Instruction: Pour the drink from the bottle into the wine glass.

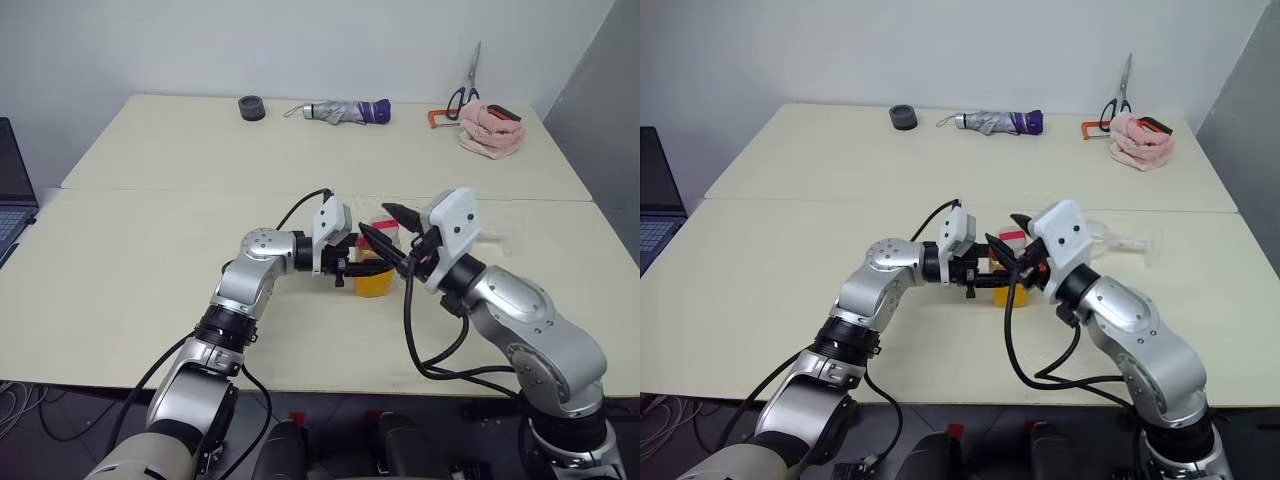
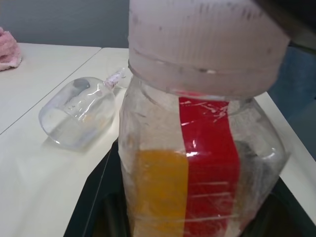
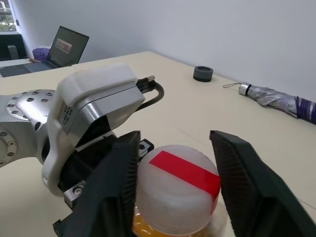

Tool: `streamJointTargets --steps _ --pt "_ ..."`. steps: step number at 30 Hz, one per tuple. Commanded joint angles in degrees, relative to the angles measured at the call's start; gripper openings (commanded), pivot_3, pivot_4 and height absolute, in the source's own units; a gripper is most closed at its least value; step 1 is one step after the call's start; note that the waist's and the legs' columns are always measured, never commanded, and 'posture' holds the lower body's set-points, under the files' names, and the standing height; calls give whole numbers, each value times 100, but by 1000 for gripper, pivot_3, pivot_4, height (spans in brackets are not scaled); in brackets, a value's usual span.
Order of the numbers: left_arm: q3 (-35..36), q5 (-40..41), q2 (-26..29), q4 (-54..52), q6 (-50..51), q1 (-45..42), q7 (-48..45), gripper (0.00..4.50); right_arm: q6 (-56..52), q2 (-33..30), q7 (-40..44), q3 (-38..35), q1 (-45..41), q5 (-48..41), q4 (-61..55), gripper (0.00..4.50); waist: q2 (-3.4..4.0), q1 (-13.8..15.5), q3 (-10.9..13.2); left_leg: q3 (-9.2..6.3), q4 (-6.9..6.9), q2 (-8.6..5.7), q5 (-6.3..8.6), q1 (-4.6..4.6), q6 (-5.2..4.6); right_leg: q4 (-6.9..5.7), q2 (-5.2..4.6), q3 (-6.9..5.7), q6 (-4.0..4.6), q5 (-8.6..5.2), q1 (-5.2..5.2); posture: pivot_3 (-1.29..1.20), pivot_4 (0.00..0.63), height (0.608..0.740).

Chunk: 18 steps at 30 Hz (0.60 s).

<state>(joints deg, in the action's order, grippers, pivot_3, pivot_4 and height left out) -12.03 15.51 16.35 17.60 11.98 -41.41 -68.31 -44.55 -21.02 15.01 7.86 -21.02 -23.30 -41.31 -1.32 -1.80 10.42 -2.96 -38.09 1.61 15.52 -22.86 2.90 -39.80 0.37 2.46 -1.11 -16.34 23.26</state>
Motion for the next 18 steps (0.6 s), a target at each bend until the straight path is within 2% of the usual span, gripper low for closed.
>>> streamJointTargets --steps 1,10,13,18 --pt "55 55 3 -152 -142 -94 -56 1922 1 -17 120 4 -48 -55 -190 1805 0 0 0 0 0 0 0 0 0 0 0 0 0 0 0 0 150 740" --pt "62 66 16 -215 -112 -117 -96 1922 262 -91 573 42 80 -185 39 1805 0 -1 0 0 0 0 0 0 0 0 0 0 0 0 0 0 150 740" --pt "73 103 22 -265 -85 -169 -157 1922 812 -381 1547 -94 -5 -393 561 1805 0 0 0 0 0 -1 0 0 0 1 0 -1 0 0 0 0 150 740" --pt "53 114 78 -355 -95 -217 -300 1921 1484 -1119 3434 -305 -614 -701 1854 1805 1 -4 1 2 0 -1 1 3 -1 2 1 -1 0 0 -1 0 150 740"
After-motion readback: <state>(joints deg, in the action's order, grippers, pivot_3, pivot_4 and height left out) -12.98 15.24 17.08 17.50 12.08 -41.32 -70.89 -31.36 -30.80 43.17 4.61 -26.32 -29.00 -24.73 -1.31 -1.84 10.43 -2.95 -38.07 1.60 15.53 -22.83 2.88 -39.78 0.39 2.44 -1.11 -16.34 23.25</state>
